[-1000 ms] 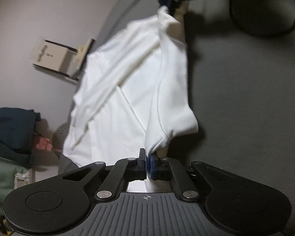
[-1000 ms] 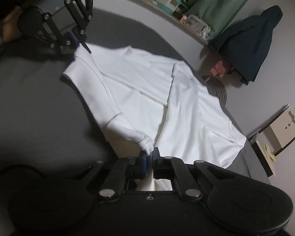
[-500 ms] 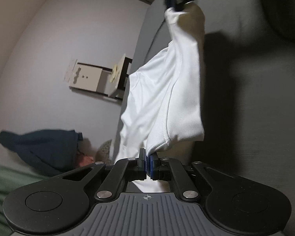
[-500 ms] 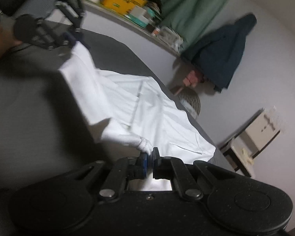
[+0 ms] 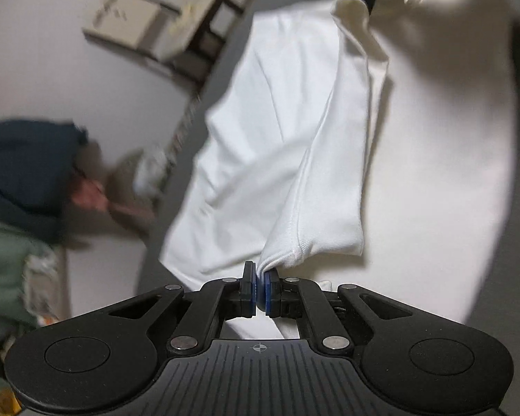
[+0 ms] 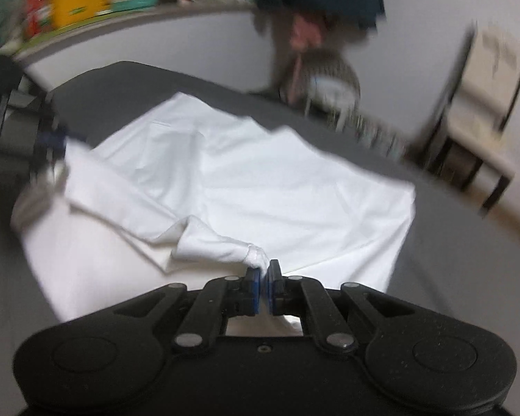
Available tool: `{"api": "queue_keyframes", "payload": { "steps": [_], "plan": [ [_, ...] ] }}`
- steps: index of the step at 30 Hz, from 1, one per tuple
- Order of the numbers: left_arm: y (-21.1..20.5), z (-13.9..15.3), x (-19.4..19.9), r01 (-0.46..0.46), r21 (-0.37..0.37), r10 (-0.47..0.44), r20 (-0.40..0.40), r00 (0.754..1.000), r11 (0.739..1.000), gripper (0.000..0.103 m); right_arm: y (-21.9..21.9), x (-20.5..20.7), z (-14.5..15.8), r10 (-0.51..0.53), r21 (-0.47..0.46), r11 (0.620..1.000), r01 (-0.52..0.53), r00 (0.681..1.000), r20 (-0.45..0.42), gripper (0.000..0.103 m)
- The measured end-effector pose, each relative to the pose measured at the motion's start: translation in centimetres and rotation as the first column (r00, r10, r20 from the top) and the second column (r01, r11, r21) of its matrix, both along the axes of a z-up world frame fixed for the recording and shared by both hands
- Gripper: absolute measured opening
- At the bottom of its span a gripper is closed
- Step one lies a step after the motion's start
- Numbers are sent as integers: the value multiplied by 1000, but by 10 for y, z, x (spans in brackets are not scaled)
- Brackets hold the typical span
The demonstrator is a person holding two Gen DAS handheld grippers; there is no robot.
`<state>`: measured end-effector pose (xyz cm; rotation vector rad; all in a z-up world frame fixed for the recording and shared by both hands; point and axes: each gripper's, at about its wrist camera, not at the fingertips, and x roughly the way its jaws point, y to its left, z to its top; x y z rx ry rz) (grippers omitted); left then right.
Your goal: Fold clothes
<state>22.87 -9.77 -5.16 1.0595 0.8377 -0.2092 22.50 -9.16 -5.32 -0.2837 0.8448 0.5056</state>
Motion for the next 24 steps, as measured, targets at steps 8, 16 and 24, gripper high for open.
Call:
{"api": "queue_keyframes", "payload": {
  "steps": [8, 16, 24],
  "plan": [
    [34, -28, 16, -249, -203, 252, -10, 968, 947, 51, -35, 19, -46, -169, 166, 967, 193, 974, -148, 21],
    [96, 13, 18, -420, -401, 466, 19, 885, 814, 103, -88, 31, -47, -323, 387, 815, 432, 892, -316, 37],
    [127, 7, 38, -632, -540, 645, -198, 738, 556, 103, -97, 37, -50, -438, 318, 783, 534, 838, -327, 32]
  ]
}}
